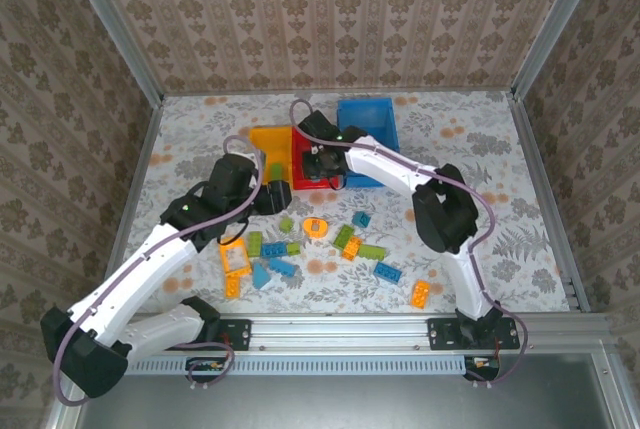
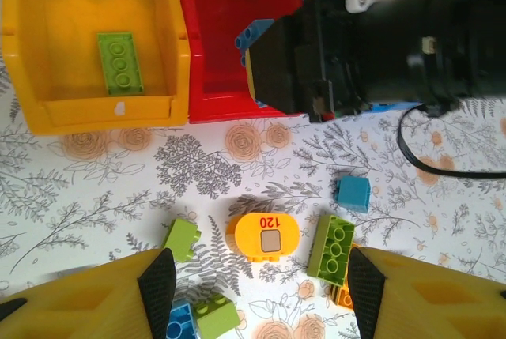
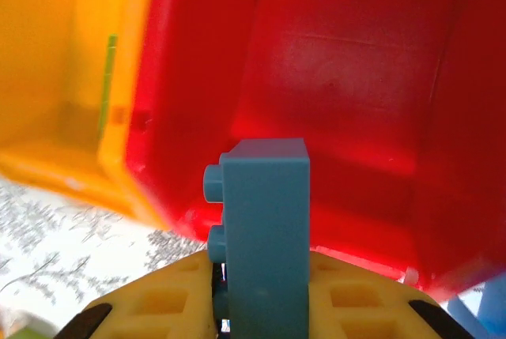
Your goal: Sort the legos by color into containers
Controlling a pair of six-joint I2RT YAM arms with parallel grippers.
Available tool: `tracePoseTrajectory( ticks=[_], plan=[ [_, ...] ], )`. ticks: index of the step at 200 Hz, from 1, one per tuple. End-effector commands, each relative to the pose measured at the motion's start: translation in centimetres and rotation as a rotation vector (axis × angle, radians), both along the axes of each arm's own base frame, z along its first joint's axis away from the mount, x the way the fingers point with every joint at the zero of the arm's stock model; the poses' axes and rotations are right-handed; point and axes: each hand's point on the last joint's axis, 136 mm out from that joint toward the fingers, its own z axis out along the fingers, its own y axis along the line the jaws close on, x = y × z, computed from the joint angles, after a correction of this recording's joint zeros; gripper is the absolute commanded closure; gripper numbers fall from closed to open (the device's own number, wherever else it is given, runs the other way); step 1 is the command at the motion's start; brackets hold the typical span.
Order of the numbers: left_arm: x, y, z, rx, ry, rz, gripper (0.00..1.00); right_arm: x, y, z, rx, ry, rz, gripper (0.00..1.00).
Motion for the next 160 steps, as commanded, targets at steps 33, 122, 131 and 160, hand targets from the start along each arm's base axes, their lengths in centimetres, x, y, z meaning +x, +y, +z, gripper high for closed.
tracePoseTrajectory(
  ticks=[33, 122, 131, 160],
  plan=[
    [-0.5, 1.1, 0.2, 0.037, -0.010, 0.007, 0.37, 1.2, -0.3, -2.0, -0.073, 0.068, -0.033, 0.67],
    [-0.9, 2.1, -1.3, 0.060, 0.051, 0.042, 0.38, 1.5, 0.1, 4.7, -0.012, -0.064, -0.010, 0.46],
    [-1.0, 2.3, -1.4, 0.064, 0.057, 0.049, 0.37, 1.3, 0.3, 6.0, 0.004, -0.095, 0.001, 0.46],
    [-1.2, 3.2, -1.6, 0.074, 0.078, 0.086, 0.38, -0.1, 0.6, 8.8, 0.035, -0.169, 0.059, 0.46]
  ],
)
